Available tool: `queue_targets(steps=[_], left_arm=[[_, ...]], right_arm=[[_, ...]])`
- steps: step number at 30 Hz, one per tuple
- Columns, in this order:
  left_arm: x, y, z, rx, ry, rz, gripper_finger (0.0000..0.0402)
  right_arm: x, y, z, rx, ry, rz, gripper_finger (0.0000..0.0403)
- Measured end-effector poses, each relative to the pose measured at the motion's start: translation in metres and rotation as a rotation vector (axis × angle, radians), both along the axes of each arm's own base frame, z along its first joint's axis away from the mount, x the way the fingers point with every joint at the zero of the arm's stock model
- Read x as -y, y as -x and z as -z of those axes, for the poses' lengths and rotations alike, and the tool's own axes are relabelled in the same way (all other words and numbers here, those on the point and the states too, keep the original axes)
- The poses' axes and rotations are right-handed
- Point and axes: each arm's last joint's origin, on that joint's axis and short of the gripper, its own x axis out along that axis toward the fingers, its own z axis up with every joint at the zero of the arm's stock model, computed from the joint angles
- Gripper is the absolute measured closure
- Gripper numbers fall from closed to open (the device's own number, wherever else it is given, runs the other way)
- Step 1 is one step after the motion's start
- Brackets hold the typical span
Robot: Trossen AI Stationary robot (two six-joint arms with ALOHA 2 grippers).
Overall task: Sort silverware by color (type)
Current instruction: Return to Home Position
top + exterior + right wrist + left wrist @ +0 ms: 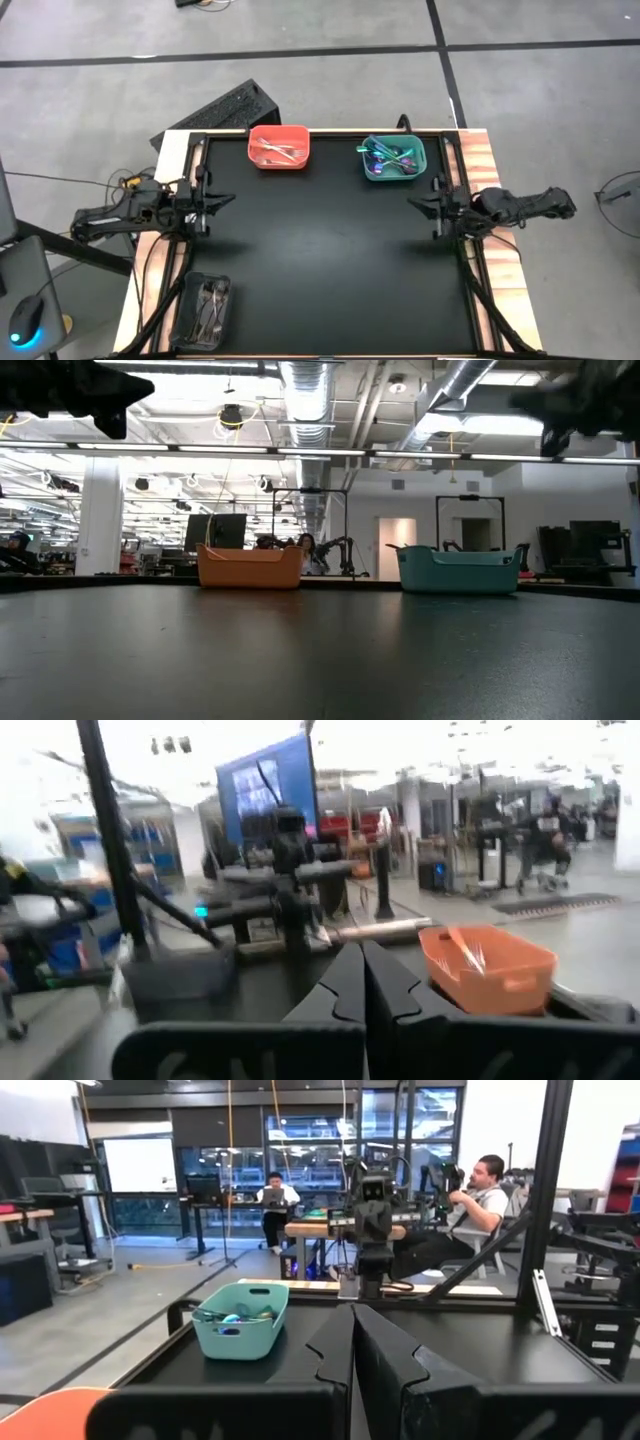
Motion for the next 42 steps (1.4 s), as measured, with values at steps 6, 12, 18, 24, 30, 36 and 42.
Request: queue_targets(steps=[6, 12, 18, 24, 30, 36, 42], left_arm=[[0.001, 0.000, 0.003, -0.026, -0.003, 0.020, 0.0401], [0.001, -0.008, 0.018, -0.008, 0.023, 0.059, 0.0401], [0.001, -0.017, 0.038, 0.053, 0.071, 0.112, 0.0401], [0.001, -0.022, 0.053, 0.043, 0.108, 0.124, 0.0401], [0.002, -0.022, 0.054, 0.036, 0.105, 0.160, 0.0401], [0.003, -0.022, 0.054, 0.032, 0.110, 0.188, 0.0401], [0.003, -0.022, 0.058, -0.006, 0.152, 0.188, 0.0401]], right_arm=[[0.001, -0.003, 0.013, -0.018, -0.020, -0.002, 0.0397], [0.001, -0.006, 0.023, 0.014, -0.044, -0.019, 0.0397], [0.001, -0.006, 0.023, 0.010, -0.043, -0.026, 0.0396], [0.001, -0.006, 0.024, 0.007, -0.043, -0.026, 0.0396], [0.001, -0.006, 0.025, -0.006, -0.032, -0.022, 0.0395], [0.001, -0.006, 0.025, -0.010, 0.007, -0.010, 0.0380], [0.001, -0.007, 0.025, -0.012, 0.010, -0.009, 0.0371]])
